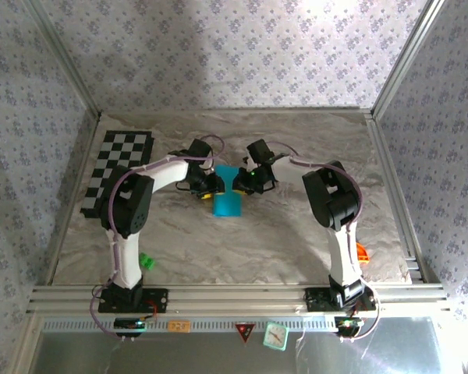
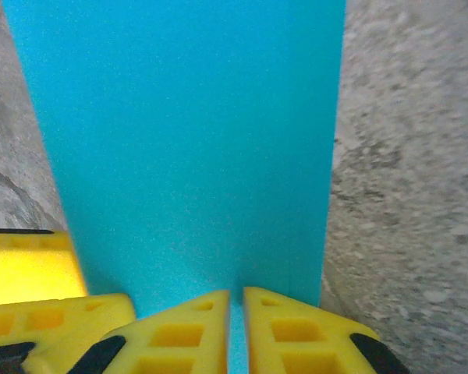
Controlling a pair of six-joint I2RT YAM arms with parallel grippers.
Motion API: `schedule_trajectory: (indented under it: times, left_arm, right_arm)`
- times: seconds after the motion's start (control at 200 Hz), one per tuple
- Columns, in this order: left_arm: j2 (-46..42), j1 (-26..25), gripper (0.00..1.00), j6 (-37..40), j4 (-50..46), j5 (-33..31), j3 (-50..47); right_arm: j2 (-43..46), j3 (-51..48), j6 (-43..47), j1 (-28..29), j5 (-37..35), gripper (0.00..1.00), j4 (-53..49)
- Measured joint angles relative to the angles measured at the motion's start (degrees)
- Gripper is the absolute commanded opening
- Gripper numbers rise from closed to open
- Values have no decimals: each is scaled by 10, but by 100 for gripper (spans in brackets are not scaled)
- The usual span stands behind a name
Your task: Fold a paper plane with a square sheet of paper (pick it up from the middle)
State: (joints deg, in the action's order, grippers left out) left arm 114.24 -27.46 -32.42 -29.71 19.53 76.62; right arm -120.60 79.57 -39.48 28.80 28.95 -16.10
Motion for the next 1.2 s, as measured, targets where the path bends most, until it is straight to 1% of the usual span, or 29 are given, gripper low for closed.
schedule_trajectory:
  times: [0.125, 0.315, 0.4, 0.515, 1.199]
  left_arm:
    - [8, -5, 44, 11, -17, -14, 14]
    - [22, -17, 45, 23, -48, -43, 39]
    - [26, -20, 47, 24, -54, -49, 45]
    - [30, -22, 49, 24, -61, -50, 52]
    - [63, -32, 50, 42, -124, -71, 109]
  right_arm:
    - [42, -36, -18, -21, -7, 22, 16]
    - [122, -92, -40, -69, -30, 23, 57]
    - [141, -123, -47, -91, -41, 24, 72]
    - [145, -152, -47, -109, -53, 25, 73]
    - [145, -161, -47, -95, -58, 26, 74]
